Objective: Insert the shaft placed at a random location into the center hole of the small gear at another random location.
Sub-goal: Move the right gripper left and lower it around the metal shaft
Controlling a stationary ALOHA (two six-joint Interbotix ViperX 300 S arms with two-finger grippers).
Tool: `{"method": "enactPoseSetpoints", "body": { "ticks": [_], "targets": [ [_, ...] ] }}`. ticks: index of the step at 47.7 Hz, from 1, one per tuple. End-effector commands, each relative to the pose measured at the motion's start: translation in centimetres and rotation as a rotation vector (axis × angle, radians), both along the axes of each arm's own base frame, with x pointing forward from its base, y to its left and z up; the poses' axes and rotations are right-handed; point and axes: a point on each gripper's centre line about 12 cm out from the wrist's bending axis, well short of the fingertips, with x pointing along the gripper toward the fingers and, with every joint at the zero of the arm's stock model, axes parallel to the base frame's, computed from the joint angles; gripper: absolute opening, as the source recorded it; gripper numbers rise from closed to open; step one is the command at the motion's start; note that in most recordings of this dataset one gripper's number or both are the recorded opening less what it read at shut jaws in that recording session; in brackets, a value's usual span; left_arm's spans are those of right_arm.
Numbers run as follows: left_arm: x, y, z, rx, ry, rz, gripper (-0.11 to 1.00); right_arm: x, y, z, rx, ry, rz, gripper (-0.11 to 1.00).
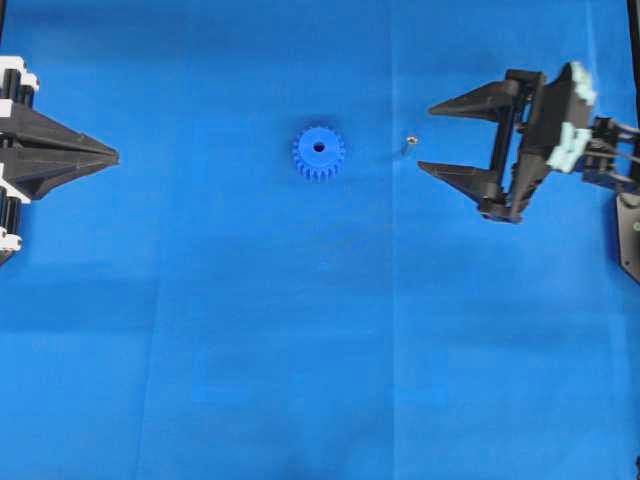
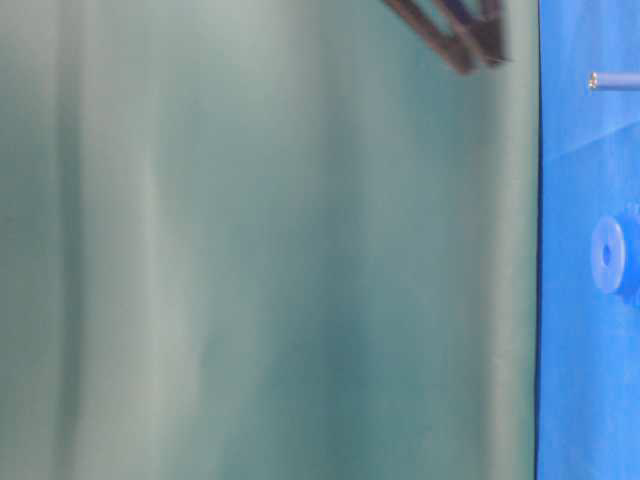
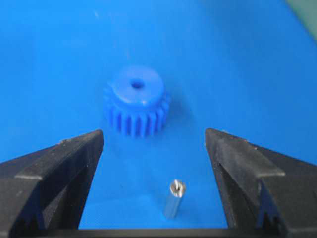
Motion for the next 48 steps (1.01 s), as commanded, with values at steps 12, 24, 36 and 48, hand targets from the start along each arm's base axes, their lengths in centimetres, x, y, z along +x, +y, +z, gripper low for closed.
{"method": "enactPoseSetpoints", "body": {
  "ticks": [12, 24, 36, 48],
  "targets": [
    [0.1, 0.0, 0.3, 0.001, -0.011, 0.000, 0.00, 2.1, -1.0, -3.8, 0.028, 0.053, -0.064, 0.71],
    [0.0, 0.0, 0.1, 0.000, -0.006, 0.000, 0.00, 2.2, -1.8, -5.5, 0.052, 0.084, -0.124, 0.70],
    [0.0, 0.0, 0.0, 0.000, -0.005, 0.000, 0.00, 2.2, -1.9, -5.6, 0.056, 0.081, -0.138, 0.68],
    [0.0, 0.0, -0.1, 0.000, -0.003, 0.000, 0.00, 2.2, -2.1, -6.0, 0.068, 0.092, -0.158, 0.33]
  ]
}}
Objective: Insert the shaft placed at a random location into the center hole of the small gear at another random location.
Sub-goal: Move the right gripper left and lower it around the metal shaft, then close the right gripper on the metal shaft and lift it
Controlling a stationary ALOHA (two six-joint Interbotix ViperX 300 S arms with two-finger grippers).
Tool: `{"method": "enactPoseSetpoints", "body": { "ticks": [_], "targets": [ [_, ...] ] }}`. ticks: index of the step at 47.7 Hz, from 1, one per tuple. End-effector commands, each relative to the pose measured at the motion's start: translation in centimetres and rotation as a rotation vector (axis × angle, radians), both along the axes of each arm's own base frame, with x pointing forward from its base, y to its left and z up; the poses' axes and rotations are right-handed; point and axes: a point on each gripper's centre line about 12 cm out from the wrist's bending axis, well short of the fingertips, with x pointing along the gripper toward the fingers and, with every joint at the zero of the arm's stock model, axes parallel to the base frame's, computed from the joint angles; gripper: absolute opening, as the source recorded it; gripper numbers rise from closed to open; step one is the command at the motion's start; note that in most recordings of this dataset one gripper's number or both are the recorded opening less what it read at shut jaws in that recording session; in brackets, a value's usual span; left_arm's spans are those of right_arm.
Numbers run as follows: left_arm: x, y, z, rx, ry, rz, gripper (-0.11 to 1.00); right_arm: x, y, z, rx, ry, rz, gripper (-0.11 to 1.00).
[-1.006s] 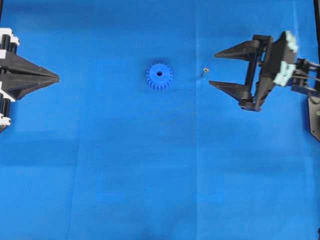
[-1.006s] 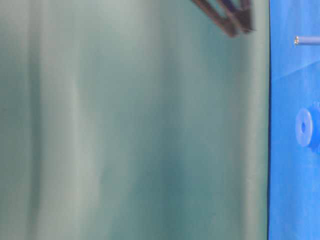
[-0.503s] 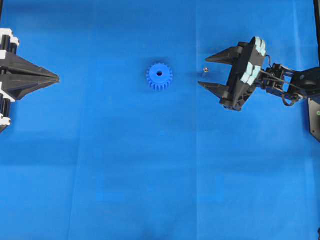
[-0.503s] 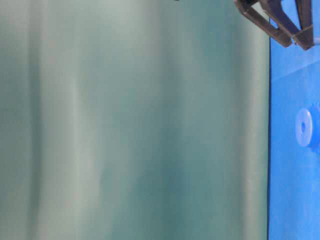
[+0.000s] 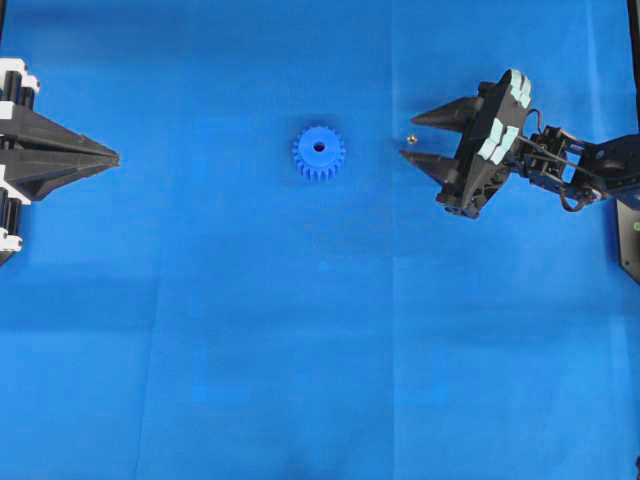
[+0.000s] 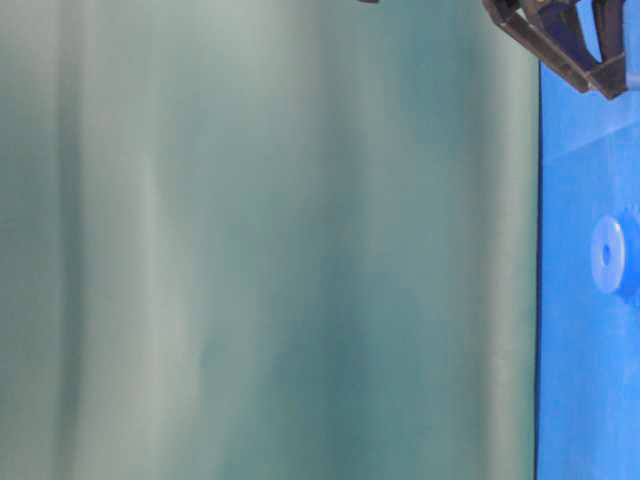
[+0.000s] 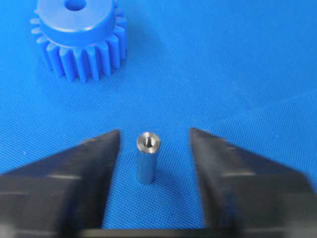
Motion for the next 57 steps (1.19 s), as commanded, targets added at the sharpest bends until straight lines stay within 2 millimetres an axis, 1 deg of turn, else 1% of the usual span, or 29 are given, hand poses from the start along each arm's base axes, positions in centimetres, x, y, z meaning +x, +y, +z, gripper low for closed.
{"method": "enactPoseSetpoints", "body": {
  "ticks": [1, 5, 8, 18, 23, 33, 39, 57],
  "targets": [
    [0.1, 0.0, 0.4, -0.002, -0.012, -0.002, 0.00, 0.4, -0.2, 0.6, -0.007, -0.026, -0.005, 0.28],
    [0.1, 0.0, 0.4, -0.002, -0.014, 0.000, 0.00, 0.4, -0.2, 0.5, -0.006, -0.022, -0.004, 0.10],
    [0.0, 0.0, 0.5, 0.000, -0.017, 0.000, 0.00, 0.4, -0.2, 0.5, -0.007, -0.023, -0.003, 0.03],
    [-0.1, 0.0, 0.6, -0.003, -0.023, -0.002, 0.00, 0.4, -0.1, 0.5, -0.008, -0.021, -0.001, 0.03],
    [-0.1, 0.0, 0.6, -0.003, -0.023, -0.002, 0.00, 0.5, -0.1, 0.9, -0.009, -0.035, 0.000, 0.03],
    [-0.1, 0.0, 0.6, -0.003, -0.025, -0.002, 0.00, 0.7, 0.0, 4.3, -0.021, -0.101, 0.015, 0.03],
    [-0.1, 0.0, 0.6, -0.003, -0.025, -0.002, 0.00, 0.7, 0.1, 5.6, -0.030, -0.106, 0.031, 0.03],
    [-0.1, 0.0, 0.5, -0.003, -0.018, -0.002, 0.00, 1.3, 0.1, 5.6, -0.018, -0.078, 0.040, 0.03]
  ]
}}
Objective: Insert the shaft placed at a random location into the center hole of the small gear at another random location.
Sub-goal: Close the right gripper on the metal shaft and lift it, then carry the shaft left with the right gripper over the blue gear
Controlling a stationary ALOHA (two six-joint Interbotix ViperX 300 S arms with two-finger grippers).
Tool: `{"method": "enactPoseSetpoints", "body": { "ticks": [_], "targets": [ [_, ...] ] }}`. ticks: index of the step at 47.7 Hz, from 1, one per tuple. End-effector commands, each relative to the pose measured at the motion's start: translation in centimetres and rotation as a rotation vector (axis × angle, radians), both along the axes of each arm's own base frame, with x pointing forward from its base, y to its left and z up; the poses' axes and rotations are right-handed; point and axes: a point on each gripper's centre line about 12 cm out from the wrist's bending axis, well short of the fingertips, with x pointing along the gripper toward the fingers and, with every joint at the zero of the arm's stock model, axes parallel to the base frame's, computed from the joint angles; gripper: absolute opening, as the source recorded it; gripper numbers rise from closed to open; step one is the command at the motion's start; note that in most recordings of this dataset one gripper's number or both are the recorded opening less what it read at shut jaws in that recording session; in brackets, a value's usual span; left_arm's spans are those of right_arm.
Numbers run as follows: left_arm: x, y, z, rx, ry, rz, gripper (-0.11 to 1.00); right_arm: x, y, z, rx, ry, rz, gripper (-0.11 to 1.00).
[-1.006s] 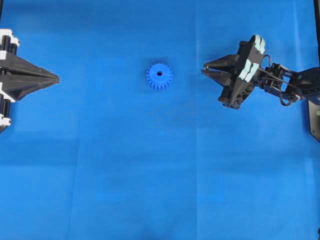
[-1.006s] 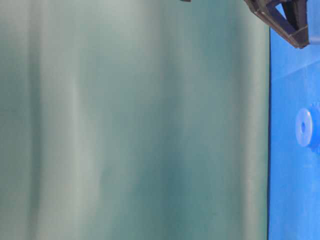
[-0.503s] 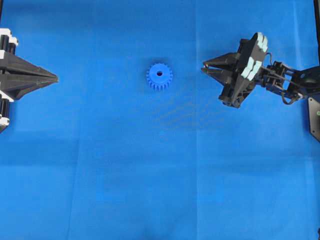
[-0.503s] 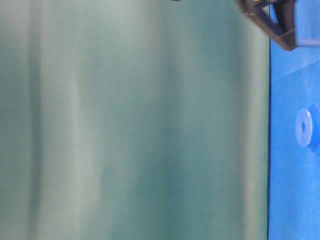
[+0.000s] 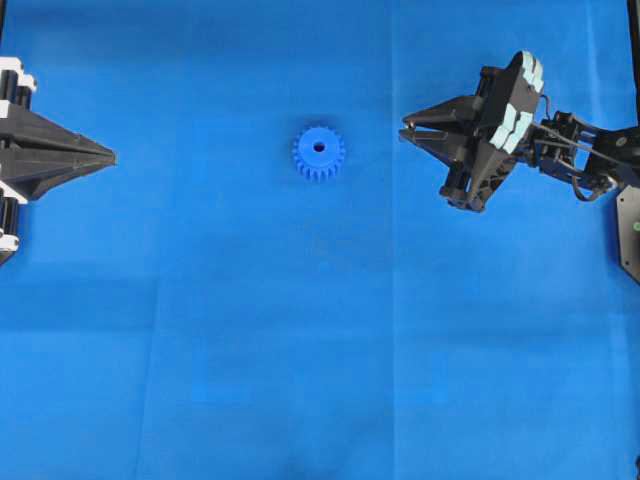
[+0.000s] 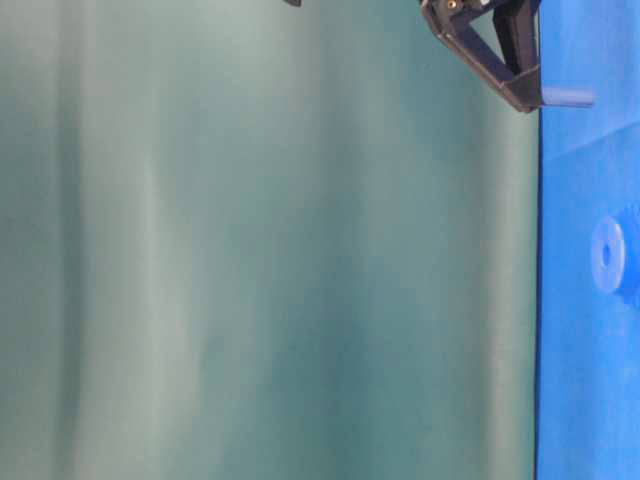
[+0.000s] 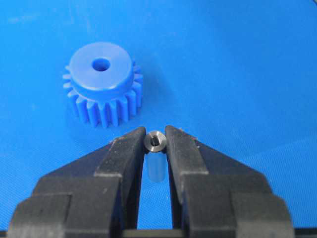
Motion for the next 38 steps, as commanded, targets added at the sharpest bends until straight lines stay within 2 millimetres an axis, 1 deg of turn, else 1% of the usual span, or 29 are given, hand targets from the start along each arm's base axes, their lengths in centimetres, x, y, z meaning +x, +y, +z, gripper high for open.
{"method": "enactPoseSetpoints", "body": {
  "ticks": [1, 8, 22, 28, 38],
  "targets": [
    [0.1, -0.1, 0.3, 0.000, -0.008, -0.004, 0.00, 0.8, -0.2, 1.0, -0.007, -0.033, -0.002, 0.03],
    [0.1, -0.1, 0.3, 0.000, -0.009, -0.004, 0.00, 2.3, -0.3, 1.0, 0.001, -0.023, 0.005, 0.03],
    [0.1, -0.1, 0.3, -0.002, -0.009, -0.003, 0.00, 6.7, -0.5, 1.6, 0.001, -0.029, 0.036, 0.03],
    [0.1, -0.1, 0.3, -0.002, -0.006, -0.003, 0.00, 8.3, -0.3, 2.0, -0.001, -0.043, 0.048, 0.03],
    [0.1, 0.0, 0.2, -0.002, -0.002, -0.002, 0.00, 10.2, 0.0, 2.1, -0.002, -0.044, 0.070, 0.03]
  ]
}}
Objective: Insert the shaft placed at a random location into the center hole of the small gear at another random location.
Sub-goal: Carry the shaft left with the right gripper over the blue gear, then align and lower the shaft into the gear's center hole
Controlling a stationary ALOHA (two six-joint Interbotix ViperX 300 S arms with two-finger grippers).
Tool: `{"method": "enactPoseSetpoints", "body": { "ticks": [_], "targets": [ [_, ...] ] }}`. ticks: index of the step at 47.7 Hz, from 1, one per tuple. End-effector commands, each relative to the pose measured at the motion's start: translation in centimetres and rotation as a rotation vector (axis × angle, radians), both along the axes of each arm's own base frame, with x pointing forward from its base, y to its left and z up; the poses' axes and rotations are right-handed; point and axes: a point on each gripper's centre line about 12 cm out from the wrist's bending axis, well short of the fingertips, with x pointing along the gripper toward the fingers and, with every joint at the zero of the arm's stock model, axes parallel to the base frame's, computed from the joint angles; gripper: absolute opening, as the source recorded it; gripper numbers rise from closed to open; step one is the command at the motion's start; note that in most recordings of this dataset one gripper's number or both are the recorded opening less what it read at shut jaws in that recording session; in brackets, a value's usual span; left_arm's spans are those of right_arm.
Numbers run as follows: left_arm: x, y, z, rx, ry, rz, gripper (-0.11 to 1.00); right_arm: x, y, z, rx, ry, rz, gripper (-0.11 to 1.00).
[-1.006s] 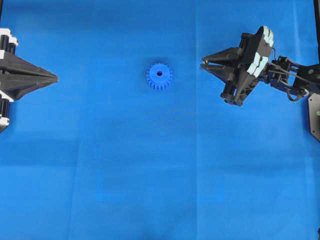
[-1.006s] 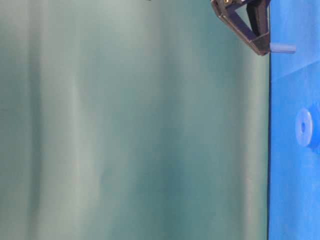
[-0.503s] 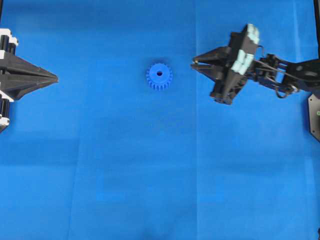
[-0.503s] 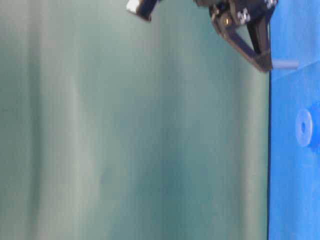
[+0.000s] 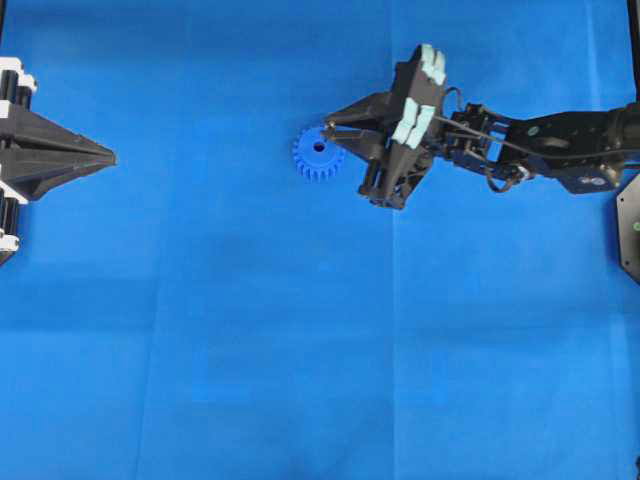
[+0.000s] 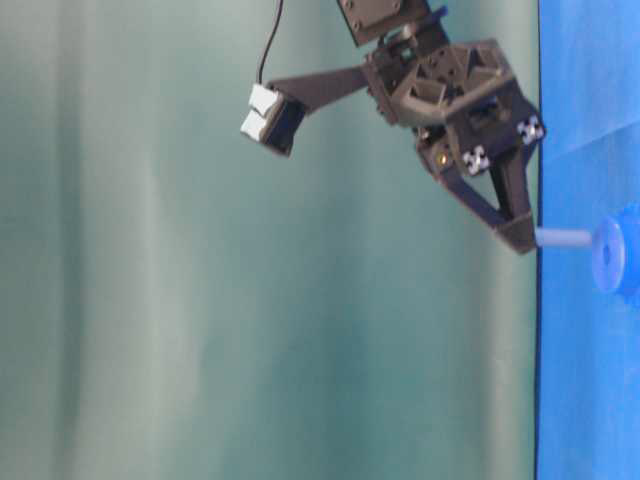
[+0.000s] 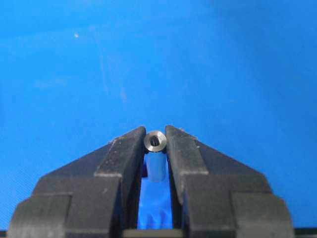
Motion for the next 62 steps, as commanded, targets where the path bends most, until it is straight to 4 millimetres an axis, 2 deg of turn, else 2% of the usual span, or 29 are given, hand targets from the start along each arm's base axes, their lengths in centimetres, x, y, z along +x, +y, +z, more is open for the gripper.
{"method": "enactPoseSetpoints", "body": {
  "ticks": [1, 24, 41, 62],
  "targets": [
    [0.1, 0.0, 0.3, -0.002, -0.008, 0.000, 0.00, 1.2, 0.1, 1.3, -0.011, -0.039, 0.011, 0.03],
    [0.1, 0.0, 0.3, -0.002, -0.002, 0.000, 0.00, 1.5, 0.1, 1.0, -0.006, -0.024, 0.016, 0.03],
    [0.1, 0.0, 0.3, 0.000, -0.002, -0.002, 0.00, 1.8, 0.1, -0.8, 0.002, 0.016, 0.014, 0.03],
    [0.1, 0.0, 0.3, -0.002, -0.002, -0.002, 0.00, 2.0, 0.0, -1.6, 0.005, 0.036, 0.014, 0.03]
  ]
}}
